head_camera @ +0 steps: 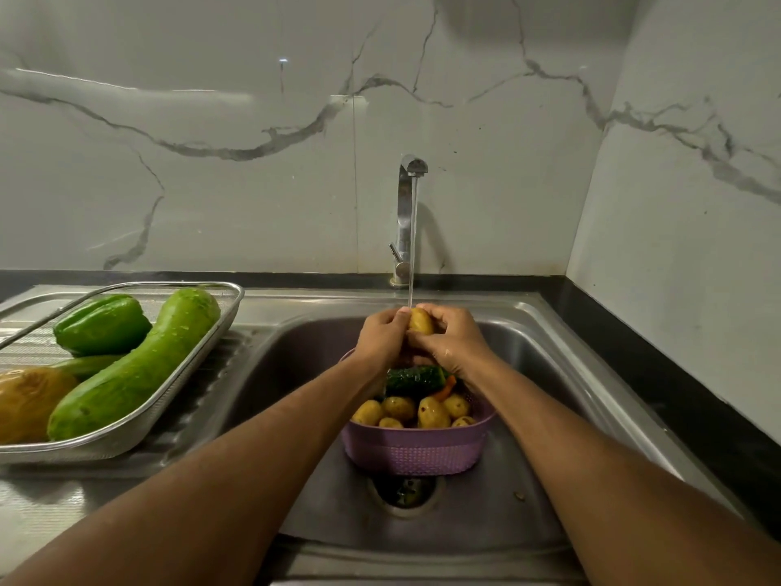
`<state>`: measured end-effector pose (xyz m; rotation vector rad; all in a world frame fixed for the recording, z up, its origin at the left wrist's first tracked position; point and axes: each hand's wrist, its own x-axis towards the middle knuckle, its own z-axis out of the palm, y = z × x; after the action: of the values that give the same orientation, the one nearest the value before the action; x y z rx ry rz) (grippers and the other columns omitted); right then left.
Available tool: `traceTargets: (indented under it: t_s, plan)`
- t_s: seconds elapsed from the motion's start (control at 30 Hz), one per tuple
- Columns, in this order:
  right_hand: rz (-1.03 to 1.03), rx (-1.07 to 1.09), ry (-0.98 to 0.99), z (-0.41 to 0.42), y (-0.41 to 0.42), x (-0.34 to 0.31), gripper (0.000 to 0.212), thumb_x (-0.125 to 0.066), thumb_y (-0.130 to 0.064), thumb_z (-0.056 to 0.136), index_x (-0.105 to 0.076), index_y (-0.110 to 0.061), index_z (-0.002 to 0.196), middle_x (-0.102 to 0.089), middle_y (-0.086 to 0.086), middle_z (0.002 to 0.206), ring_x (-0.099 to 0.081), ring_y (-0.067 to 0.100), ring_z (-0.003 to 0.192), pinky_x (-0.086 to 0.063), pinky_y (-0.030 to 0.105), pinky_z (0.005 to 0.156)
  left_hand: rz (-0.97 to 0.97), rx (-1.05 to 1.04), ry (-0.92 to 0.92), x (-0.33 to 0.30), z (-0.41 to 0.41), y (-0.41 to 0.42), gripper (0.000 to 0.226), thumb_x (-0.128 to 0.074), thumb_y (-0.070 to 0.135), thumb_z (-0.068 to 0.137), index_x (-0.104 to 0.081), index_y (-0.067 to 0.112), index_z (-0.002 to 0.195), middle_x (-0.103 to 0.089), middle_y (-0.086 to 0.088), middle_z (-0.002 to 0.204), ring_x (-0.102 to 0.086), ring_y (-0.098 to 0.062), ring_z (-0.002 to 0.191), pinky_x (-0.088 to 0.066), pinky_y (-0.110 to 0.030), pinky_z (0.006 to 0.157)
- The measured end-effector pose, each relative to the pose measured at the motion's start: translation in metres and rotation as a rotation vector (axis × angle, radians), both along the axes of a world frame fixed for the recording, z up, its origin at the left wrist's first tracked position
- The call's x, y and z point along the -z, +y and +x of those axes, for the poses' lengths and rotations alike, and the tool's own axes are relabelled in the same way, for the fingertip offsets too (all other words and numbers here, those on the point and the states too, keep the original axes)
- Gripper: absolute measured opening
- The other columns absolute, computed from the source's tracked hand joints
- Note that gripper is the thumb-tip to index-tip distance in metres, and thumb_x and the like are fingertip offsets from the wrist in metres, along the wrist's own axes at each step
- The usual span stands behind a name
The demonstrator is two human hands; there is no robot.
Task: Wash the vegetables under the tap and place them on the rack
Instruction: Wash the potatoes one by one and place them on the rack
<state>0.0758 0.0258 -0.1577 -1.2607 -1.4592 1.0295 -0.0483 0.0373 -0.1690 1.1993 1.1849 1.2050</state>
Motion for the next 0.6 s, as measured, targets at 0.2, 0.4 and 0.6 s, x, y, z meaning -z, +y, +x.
traceTargets:
  t_s: [0.2, 0.4, 0.6]
  plan:
    - [0.152, 0.068, -0.155, 0.001, 0.000, 0.002, 0.052, -0.083, -0.016, 0.086, -0.065, -0.014, 0.134, -0.069, -0.001, 0.115, -0.065, 0.013, 0.102, -0.050, 0.007, 0.060, -0.026, -0.101, -0.016, 0.001, 0.005, 0.000, 0.032, -0.048, 0.031, 0.108, -0.071, 0.010, 0.102, -0.071, -0.011, 0.088, -0.072, -0.018, 0.071, -0.062, -0.033, 0.063]
    - [0.170, 0.093, -0.077, -0.001, 0.004, 0.010, 0.063, -0.087, -0.015, 0.082, -0.062, -0.011, 0.139, -0.068, 0.005, 0.125, -0.063, 0.012, 0.103, -0.049, 0.004, 0.058, -0.028, 0.103, -0.078, -0.005, -0.014, -0.005, 0.031, -0.046, 0.029, 0.109, -0.070, 0.010, 0.113, -0.073, -0.009, 0.082, -0.070, -0.019, 0.069, -0.062, -0.034, 0.068]
    - [0.157, 0.124, -0.085, 0.003, 0.009, 0.013, 0.060, -0.081, -0.006, 0.086, -0.060, -0.013, 0.142, -0.068, 0.006, 0.128, -0.070, 0.022, 0.110, -0.056, 0.013, 0.059, 0.020, 0.117, -0.011, -0.006, -0.004, -0.002, 0.027, -0.046, 0.020, 0.110, -0.063, 0.010, 0.127, -0.072, -0.014, 0.099, -0.071, -0.019, 0.073, -0.062, -0.039, 0.077]
